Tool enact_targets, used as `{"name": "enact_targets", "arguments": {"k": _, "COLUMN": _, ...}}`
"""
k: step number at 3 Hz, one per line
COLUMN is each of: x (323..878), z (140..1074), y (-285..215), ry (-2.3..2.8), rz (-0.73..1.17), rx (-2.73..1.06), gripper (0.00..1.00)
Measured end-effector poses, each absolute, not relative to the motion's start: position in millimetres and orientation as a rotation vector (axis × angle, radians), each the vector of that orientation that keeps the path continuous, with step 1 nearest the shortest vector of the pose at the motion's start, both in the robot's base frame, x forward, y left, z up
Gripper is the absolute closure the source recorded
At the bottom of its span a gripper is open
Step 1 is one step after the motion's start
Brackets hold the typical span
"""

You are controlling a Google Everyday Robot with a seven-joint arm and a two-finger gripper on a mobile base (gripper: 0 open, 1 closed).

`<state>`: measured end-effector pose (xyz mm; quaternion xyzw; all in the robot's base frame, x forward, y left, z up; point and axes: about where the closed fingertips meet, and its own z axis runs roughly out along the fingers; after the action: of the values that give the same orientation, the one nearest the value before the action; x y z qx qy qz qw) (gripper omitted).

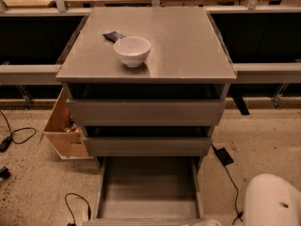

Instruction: Close bottom drawer

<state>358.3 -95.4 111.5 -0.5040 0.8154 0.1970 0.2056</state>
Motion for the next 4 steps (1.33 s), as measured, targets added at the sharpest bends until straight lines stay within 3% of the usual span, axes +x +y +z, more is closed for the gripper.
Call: {"name": "enact_targets", "arguments": {"k": 4, "x": 461, "z": 123, "y": -121, "ry": 2.163, "rz": 0.355, "rx": -1.409, "gripper": 1.0}}
